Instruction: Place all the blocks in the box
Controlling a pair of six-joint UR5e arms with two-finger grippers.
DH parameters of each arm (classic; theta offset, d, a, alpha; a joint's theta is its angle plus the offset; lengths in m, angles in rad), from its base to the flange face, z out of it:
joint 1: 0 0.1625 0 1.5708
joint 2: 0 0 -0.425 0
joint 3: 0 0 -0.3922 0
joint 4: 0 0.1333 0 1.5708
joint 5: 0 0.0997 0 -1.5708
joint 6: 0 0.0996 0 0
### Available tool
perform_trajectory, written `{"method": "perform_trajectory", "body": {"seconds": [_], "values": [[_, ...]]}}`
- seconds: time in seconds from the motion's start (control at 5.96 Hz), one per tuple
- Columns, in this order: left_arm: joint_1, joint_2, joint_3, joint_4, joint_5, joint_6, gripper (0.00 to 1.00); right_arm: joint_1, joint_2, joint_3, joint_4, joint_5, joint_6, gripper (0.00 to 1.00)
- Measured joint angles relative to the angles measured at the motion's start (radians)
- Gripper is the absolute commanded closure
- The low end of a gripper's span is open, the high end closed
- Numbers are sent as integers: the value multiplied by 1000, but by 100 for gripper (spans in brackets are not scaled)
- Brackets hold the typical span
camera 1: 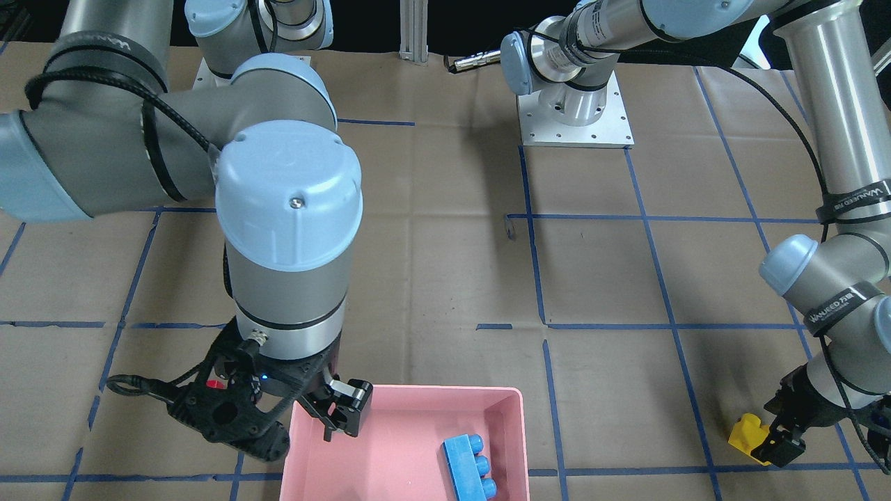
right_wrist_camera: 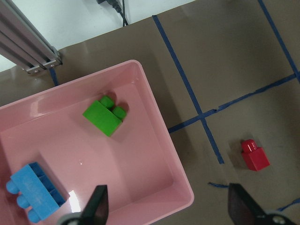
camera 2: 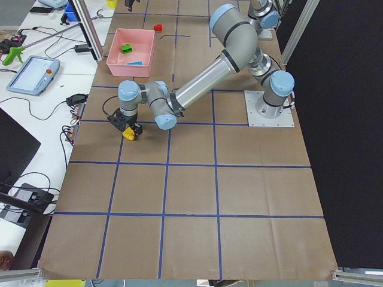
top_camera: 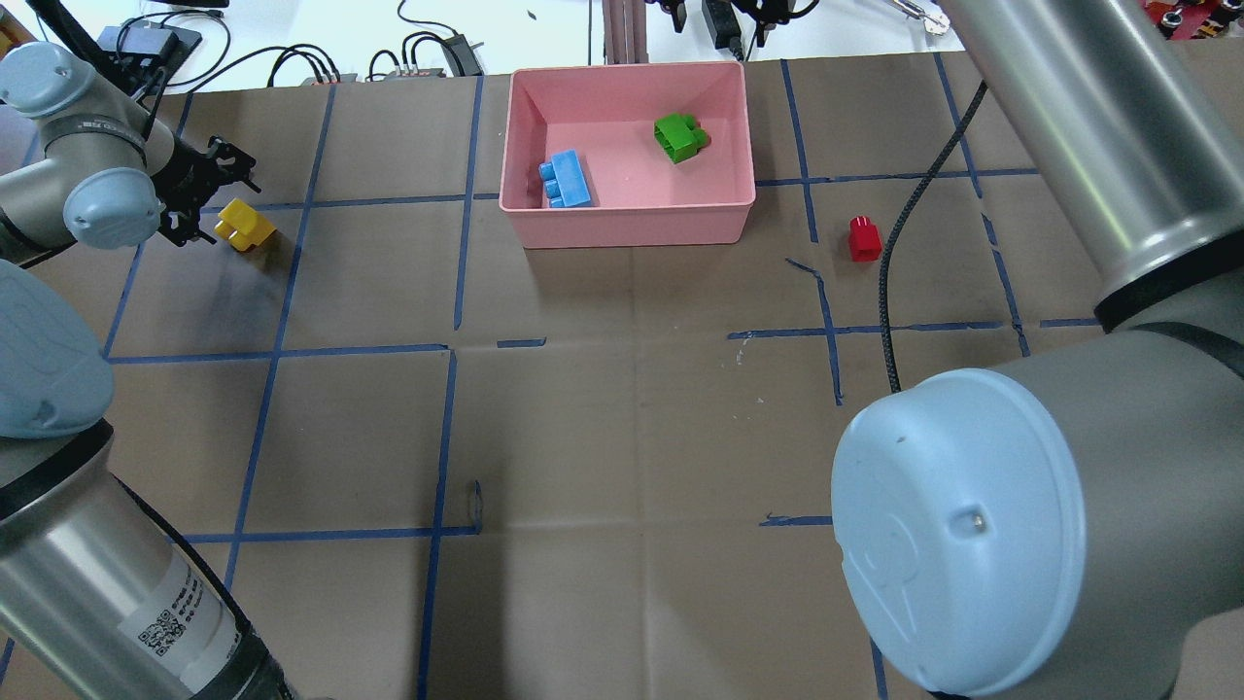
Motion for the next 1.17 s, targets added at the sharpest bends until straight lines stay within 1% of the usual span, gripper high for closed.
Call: {"method": "perform_trajectory", "body": {"seconds": [0.17, 0.34, 0.5, 0.84, 1.17], "values": [[2, 0, -22, 10, 0, 1, 1, -18, -12, 3, 27, -1, -2, 7], [7, -2, -33, 20, 1, 2, 1, -32, -34, 29, 32, -2, -7, 5], [13, -3, -34, 46, 2, 4, 1, -49, -78, 107, 6, 0, -23, 1], [17, -7, -32, 90, 3, 5, 1, -141, -205, 368, -131, 9, -136, 0], [17, -25, -32, 105, 0, 0, 1, -282, -295, 623, -321, 18, -285, 0]]}}
